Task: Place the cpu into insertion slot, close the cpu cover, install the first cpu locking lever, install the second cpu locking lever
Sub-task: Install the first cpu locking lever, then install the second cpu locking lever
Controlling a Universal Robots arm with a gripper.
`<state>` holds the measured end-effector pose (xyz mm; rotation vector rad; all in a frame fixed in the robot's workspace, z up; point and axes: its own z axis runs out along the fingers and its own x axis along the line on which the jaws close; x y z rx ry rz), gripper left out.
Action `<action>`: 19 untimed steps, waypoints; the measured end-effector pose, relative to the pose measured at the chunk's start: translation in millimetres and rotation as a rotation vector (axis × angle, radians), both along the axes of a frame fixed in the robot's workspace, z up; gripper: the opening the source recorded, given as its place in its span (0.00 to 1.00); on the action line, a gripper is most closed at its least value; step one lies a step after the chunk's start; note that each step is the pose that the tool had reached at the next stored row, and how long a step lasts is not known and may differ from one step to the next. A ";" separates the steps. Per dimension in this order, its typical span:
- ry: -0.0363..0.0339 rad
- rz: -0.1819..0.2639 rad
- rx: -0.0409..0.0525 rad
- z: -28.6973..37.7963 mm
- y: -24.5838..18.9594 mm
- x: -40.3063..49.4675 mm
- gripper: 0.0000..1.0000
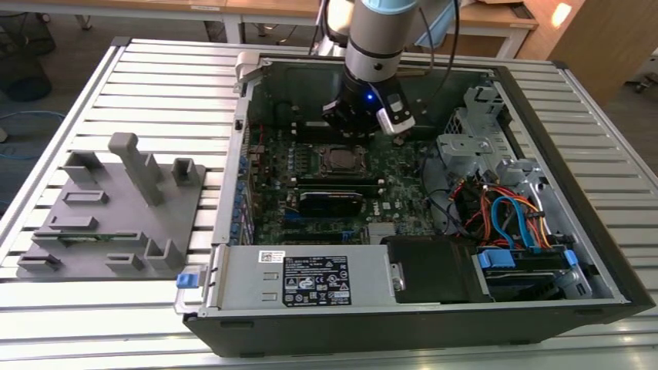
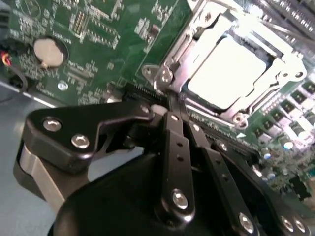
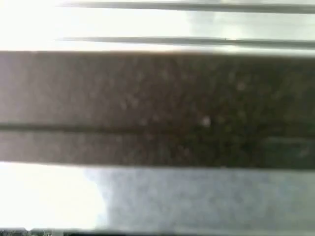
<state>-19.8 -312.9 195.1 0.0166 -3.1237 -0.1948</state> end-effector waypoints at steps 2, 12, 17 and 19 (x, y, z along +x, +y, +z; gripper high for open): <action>0.0006 0.000 -0.0001 4.1 -0.2 -0.1 0.10; 0.0009 0.000 -0.0006 10.2 -5.8 -0.1 0.10; 0.0009 0.000 -0.0010 10.2 -6.1 -0.1 0.10; 0.0009 0.000 -0.0010 10.1 -6.2 -0.1 0.10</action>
